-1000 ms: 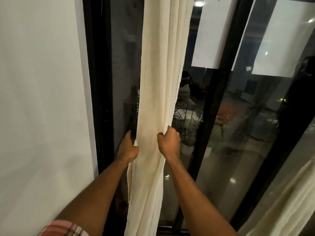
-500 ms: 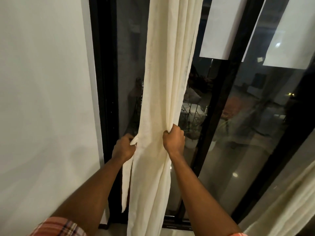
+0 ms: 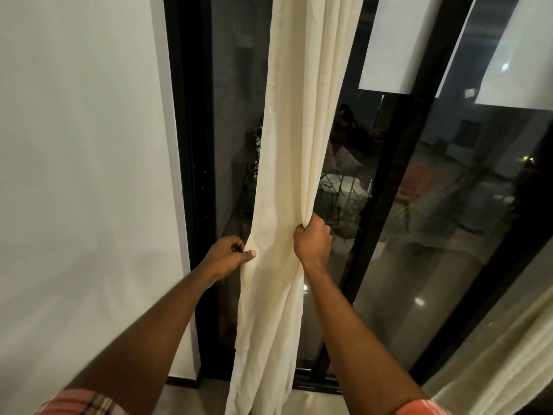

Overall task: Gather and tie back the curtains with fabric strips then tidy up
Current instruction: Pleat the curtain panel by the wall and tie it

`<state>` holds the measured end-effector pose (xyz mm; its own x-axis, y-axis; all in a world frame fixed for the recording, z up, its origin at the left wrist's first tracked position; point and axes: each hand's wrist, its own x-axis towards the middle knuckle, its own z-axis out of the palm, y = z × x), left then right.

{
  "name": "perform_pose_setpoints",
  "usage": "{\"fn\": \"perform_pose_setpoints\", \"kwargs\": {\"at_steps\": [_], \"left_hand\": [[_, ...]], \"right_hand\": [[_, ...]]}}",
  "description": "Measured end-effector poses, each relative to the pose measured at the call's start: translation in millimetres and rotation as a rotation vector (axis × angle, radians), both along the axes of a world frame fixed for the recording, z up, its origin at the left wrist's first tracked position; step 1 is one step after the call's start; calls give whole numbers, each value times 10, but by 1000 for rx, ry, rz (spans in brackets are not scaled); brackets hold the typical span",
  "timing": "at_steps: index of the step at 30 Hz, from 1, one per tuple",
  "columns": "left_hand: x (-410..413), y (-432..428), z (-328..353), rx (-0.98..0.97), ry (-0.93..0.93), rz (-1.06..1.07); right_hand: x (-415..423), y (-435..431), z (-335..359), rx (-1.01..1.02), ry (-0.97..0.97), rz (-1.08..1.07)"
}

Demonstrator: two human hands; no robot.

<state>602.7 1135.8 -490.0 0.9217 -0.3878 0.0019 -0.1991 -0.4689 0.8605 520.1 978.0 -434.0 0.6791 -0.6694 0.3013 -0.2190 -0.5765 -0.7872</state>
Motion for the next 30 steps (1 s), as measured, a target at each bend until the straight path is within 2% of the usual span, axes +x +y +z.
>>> {"fn": "perform_pose_setpoints", "kwargs": {"at_steps": [4, 6, 14, 22, 24, 30], "left_hand": [[-31, 26, 14, 152, -187, 87], [-76, -1, 26, 148, -236, 123], [-342, -268, -7, -245, -57, 104], [-593, -578, -132, -343, -107, 1], [-606, -616, -192, -330, -122, 3], [-589, -733, -180, -149, -240, 195]], "right_hand": [[-25, -10, -2, -6, 0, -19], [-29, 3, -11, -1, -2, -30], [-54, 51, -208, 39, 2, 90], [-86, 20, -630, 88, -62, 338], [-104, -36, -648, 104, -44, 402], [-85, -346, -735, 117, 223, 674]]}}
